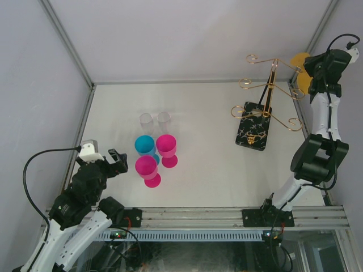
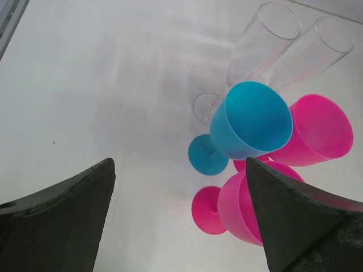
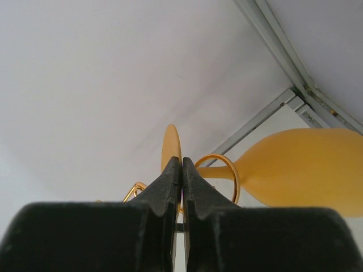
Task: Take the wine glass off the wine glass rack
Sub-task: Pick up the wine glass from the wine rack.
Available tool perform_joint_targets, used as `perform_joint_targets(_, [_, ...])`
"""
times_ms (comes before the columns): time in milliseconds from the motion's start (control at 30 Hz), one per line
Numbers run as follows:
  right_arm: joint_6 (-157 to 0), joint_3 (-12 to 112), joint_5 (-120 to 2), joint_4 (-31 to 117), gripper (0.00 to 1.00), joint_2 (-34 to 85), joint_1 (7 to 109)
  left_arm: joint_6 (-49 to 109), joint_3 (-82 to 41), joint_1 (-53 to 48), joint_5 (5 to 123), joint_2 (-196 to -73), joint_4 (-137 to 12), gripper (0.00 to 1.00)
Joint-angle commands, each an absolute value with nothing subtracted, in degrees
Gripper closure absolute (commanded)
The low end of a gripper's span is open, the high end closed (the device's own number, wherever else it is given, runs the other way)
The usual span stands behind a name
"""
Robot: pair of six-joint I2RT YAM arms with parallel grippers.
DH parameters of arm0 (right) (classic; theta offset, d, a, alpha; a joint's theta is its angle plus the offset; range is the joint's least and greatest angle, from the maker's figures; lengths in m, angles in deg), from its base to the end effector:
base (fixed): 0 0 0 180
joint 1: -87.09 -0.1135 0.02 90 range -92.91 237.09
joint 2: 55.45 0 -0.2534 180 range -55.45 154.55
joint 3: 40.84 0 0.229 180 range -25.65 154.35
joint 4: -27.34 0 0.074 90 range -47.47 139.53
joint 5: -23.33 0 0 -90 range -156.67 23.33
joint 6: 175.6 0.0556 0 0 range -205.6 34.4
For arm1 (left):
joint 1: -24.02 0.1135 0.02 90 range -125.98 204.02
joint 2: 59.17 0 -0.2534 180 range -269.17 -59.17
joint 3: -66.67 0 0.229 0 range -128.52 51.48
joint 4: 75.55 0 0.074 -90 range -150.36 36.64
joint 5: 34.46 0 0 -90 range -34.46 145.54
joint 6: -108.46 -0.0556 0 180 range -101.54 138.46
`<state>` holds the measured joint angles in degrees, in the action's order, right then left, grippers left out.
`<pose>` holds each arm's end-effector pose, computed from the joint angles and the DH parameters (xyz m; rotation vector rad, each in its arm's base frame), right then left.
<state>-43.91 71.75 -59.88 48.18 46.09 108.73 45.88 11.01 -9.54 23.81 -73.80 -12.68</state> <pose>0.3954 -0.1498 0.3837 0.8451 1.5370 0.3592 0.0663 -0.0089 0.2827 -0.2579 1.8793 -0.1832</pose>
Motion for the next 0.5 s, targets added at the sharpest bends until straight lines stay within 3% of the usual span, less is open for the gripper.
perform_joint_targets(0, [-46.9,71.1,-62.4,43.7,1.0,41.4,108.5,46.0,11.8,-9.2,24.2,-74.1,-14.9,0.0])
perform_joint_targets(467, [-46.3,68.4,-59.5,45.2,1.0,39.0,108.1,46.0,11.8,-9.2,24.4,-73.7,-14.9,0.0])
